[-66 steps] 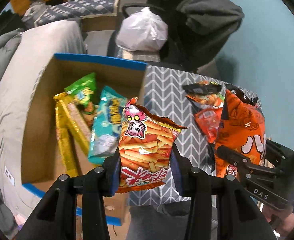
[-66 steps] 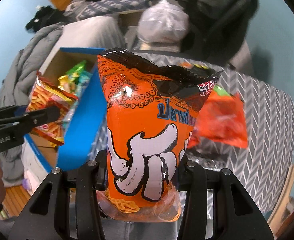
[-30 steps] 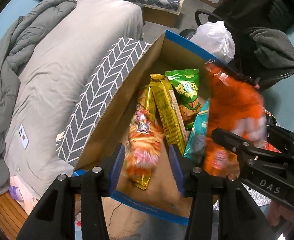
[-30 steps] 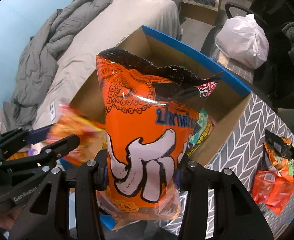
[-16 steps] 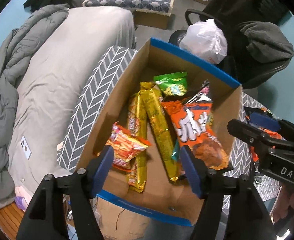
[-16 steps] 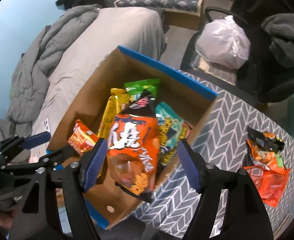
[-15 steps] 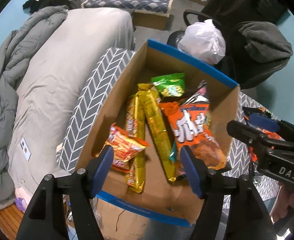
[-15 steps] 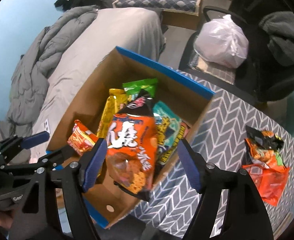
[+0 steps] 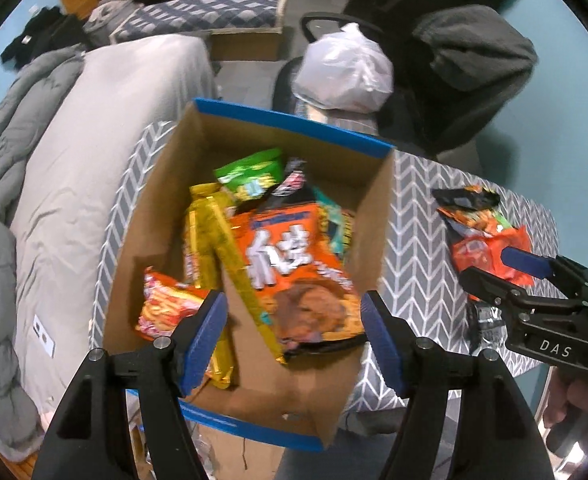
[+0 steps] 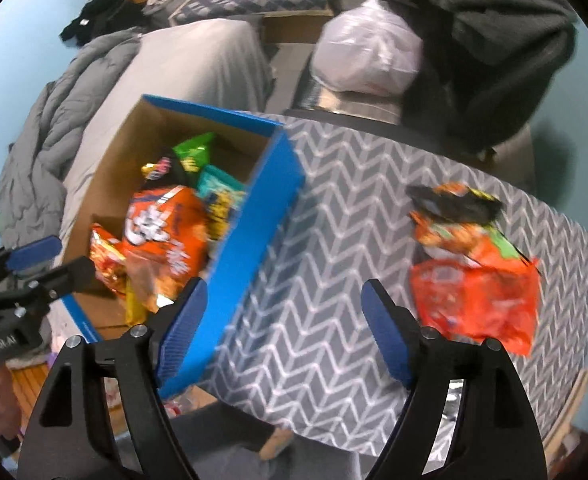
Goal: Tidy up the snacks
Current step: 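Move both tools back over the remaining snacks on the table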
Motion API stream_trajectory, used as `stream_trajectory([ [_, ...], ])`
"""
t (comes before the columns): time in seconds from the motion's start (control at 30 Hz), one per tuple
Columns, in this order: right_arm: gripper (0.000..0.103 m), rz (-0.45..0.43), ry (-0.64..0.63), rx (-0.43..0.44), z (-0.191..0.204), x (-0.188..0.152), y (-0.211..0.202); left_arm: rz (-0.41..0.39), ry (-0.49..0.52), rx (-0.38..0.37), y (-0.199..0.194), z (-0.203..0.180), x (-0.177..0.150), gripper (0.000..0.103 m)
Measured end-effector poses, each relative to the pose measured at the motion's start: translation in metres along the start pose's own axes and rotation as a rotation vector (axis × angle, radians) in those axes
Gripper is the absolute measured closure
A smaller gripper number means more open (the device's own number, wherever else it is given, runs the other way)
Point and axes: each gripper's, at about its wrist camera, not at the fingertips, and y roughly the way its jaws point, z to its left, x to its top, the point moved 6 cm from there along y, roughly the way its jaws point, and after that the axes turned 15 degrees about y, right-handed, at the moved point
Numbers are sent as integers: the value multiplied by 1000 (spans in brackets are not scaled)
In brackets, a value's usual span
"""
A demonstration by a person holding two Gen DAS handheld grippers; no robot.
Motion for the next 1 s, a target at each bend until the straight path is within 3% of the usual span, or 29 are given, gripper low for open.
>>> stream_trajectory([
  [0.47,23,16,-11,-51,-103,-30,-14,29,188,-46,11,-95,14,32],
  [0.83,23,82,-221,-11,-145,-56,-3,102,307,-47,46,-161,-1,30],
  [1.0,23,135,-339,-1,-156,-69,10,145,310,-45,64,-182,-16,30],
])
